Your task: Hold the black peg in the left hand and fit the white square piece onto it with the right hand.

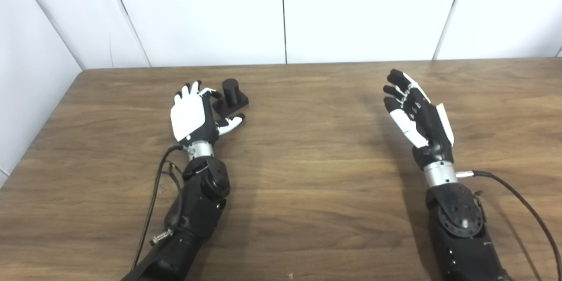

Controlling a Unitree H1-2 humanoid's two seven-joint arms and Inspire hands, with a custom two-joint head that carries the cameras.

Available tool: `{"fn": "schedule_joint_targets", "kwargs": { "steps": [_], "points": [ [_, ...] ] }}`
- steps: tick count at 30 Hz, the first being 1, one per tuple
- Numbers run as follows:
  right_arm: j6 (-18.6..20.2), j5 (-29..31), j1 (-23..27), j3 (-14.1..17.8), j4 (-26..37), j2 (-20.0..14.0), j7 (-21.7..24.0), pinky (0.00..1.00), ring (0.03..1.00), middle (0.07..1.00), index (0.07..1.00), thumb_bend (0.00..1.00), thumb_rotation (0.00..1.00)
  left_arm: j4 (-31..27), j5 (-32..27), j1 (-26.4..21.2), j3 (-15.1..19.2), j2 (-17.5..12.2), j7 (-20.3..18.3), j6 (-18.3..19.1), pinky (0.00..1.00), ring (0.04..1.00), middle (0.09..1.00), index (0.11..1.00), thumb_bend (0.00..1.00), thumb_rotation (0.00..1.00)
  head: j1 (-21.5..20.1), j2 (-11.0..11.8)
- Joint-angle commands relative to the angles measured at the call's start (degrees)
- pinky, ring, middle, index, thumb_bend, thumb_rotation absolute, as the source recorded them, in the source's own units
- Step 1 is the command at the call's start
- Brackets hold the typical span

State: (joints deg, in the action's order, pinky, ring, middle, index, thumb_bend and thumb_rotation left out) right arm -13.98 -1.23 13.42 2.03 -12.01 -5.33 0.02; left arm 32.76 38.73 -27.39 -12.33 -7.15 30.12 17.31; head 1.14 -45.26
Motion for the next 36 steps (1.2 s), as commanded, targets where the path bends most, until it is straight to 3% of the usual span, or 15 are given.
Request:
{"fn": "schedule_joint_targets", "kwargs": {
  "steps": [1, 18, 29, 33, 35, 36],
  "points": [
    [0.1, 0.4, -3.4, 0.4, -3.0, -0.8, 0.3, 0.79, 0.837, 0.876, 0.862, 0.63, 0.62, 0.7, 0.6, 0.6, -0.3, -0.5, 1.4, -0.6, 1.0, 0.995, 0.948, 0.648, 0.82, 0.32, 0.1, 0.0],
    [-0.5, 0.2, -3.6, 0.5, -2.9, -1.5, 0.3, 0.78, 0.834, 0.875, 0.859, 0.63, 0.63, 8.0, 0.1, -3.4, -0.3, -2.4, 1.2, 0.3, 1.0, 0.987, 0.94, 0.634, 0.81, 0.36, -0.4, -0.1],
    [-0.2, 0.4, -4.0, 0.5, -2.3, -1.2, 0.3, 0.78, 0.832, 0.874, 0.86, 0.64, 0.65, 8.0, -0.5, -3.7, -0.3, -3.6, -0.3, 1.0, 1.0, 0.985, 0.936, 0.618, 0.76, 0.36, -0.3, -0.4],
    [-0.6, 0.3, -4.0, 0.5, -2.3, -1.2, 0.2, 0.78, 0.832, 0.874, 0.862, 0.62, 0.65, 7.9, -1.2, -3.7, -0.2, -3.6, -0.9, 0.7, 1.0, 0.979, 0.918, 0.561, 0.76, 0.28, -0.4, -0.5],
    [-0.3, 0.5, -4.1, 0.6, -2.3, -1.1, 0.2, 0.77, 0.83, 0.873, 0.861, 0.62, 0.66, 8.0, -1.4, -3.6, -0.2, -3.6, -0.8, 0.0, 1.0, 0.974, 0.905, 0.505, 0.58, 0.13, -0.3, -0.5],
    [-0.2, 0.5, -4.2, 0.7, -2.1, -1.0, 0.1, 0.77, 0.829, 0.872, 0.86, 0.63, 0.66, 8.2, -1.4, -3.6, -0.2, -3.6, -0.6, -0.3, 1.0, 0.968, 0.896, 0.495, 0.55, 0.1, -0.3, -0.5]
  ]
}}
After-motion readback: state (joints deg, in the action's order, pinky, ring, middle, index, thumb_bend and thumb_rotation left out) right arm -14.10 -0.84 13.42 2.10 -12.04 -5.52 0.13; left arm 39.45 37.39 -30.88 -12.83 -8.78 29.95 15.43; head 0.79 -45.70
